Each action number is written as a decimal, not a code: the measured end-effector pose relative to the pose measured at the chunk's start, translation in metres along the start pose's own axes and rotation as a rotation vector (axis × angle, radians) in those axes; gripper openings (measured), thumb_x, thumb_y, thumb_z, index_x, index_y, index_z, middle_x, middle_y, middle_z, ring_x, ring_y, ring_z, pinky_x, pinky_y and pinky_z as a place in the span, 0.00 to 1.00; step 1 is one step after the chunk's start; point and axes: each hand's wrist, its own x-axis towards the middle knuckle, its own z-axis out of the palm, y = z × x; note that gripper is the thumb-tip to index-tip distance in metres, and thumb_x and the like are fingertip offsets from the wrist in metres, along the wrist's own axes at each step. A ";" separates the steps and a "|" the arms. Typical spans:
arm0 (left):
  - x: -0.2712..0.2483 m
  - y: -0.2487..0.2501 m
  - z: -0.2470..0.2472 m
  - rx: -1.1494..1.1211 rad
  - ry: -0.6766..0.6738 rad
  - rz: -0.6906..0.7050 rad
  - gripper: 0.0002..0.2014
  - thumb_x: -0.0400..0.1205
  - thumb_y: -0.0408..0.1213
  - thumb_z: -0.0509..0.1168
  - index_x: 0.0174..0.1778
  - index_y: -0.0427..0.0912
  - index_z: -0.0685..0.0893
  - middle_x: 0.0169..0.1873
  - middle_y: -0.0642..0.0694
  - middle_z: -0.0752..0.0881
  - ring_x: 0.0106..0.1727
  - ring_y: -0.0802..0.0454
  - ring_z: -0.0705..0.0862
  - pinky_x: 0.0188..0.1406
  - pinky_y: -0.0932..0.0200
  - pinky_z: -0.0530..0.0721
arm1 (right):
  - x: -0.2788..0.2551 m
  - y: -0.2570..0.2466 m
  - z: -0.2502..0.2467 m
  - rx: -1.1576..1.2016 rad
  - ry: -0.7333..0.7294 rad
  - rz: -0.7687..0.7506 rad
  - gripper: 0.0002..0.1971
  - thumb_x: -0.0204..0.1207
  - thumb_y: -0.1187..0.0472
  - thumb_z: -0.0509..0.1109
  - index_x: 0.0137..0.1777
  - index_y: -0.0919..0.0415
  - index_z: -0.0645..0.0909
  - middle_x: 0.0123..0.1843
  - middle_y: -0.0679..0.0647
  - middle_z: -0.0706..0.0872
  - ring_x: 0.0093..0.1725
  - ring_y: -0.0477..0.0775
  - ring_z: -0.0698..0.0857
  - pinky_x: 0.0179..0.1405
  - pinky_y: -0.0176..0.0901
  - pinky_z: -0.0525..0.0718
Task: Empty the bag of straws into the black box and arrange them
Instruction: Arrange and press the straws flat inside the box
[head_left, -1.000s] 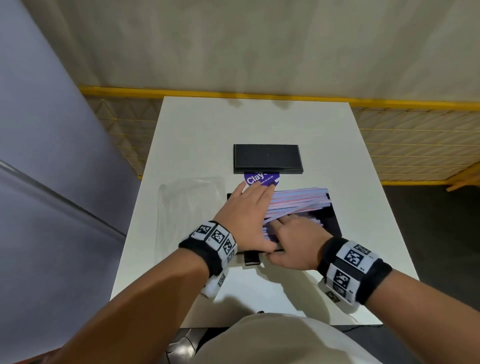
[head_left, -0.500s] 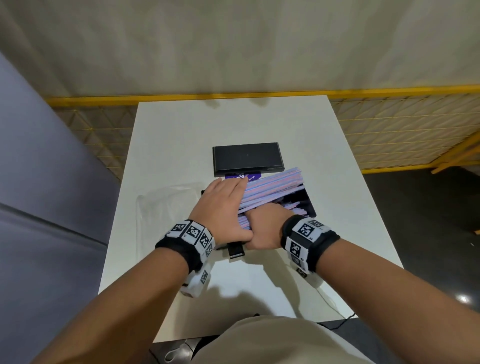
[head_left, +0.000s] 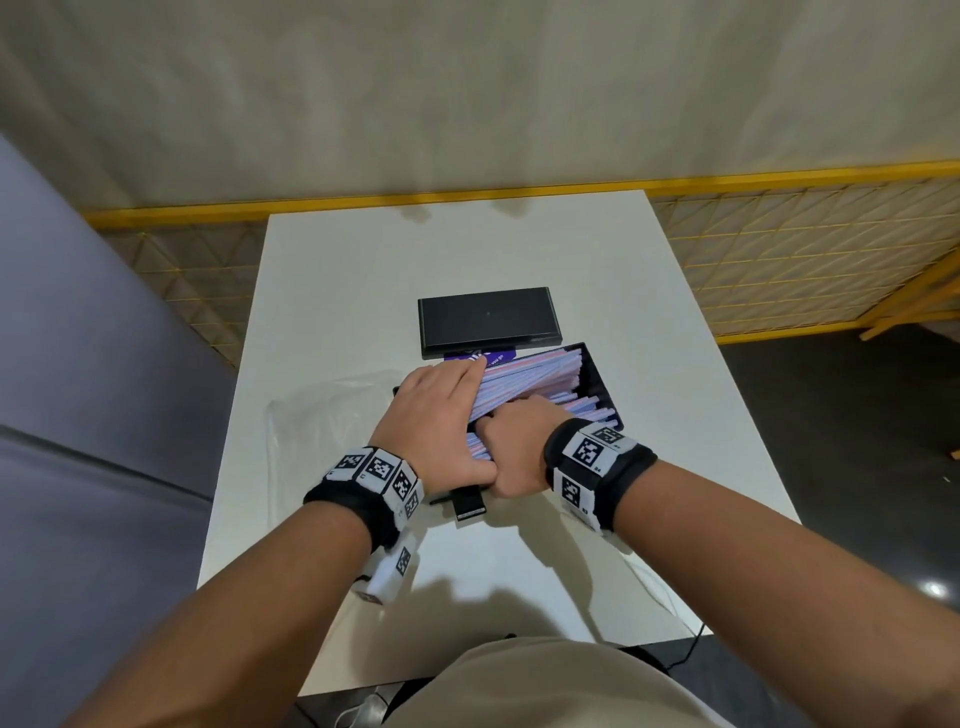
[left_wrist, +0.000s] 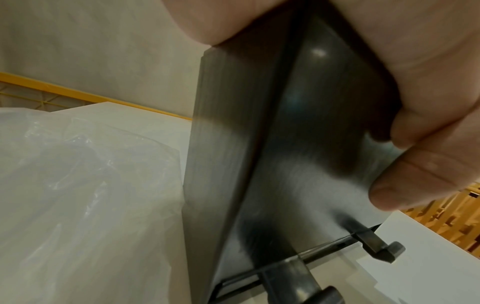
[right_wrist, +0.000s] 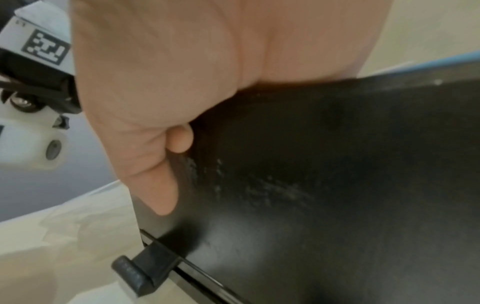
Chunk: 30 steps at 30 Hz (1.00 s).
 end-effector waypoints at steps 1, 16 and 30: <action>0.000 0.000 0.001 0.003 0.004 -0.004 0.55 0.66 0.62 0.69 0.89 0.42 0.61 0.79 0.48 0.74 0.80 0.48 0.71 0.85 0.52 0.59 | 0.001 0.000 0.000 -0.002 -0.009 0.003 0.18 0.66 0.44 0.70 0.51 0.54 0.80 0.44 0.53 0.87 0.45 0.59 0.87 0.44 0.48 0.78; 0.001 -0.001 0.000 -0.003 -0.002 -0.016 0.60 0.62 0.68 0.66 0.90 0.42 0.59 0.80 0.49 0.71 0.82 0.50 0.67 0.86 0.52 0.59 | -0.008 0.005 0.008 0.022 0.176 -0.087 0.24 0.71 0.45 0.68 0.63 0.60 0.77 0.53 0.57 0.85 0.51 0.63 0.85 0.43 0.48 0.76; 0.000 0.000 0.002 -0.027 0.025 -0.023 0.62 0.63 0.75 0.68 0.89 0.41 0.61 0.82 0.49 0.71 0.83 0.50 0.68 0.88 0.53 0.56 | -0.016 0.018 0.010 0.057 0.326 -0.142 0.41 0.57 0.41 0.68 0.70 0.64 0.76 0.64 0.59 0.78 0.61 0.63 0.77 0.66 0.56 0.74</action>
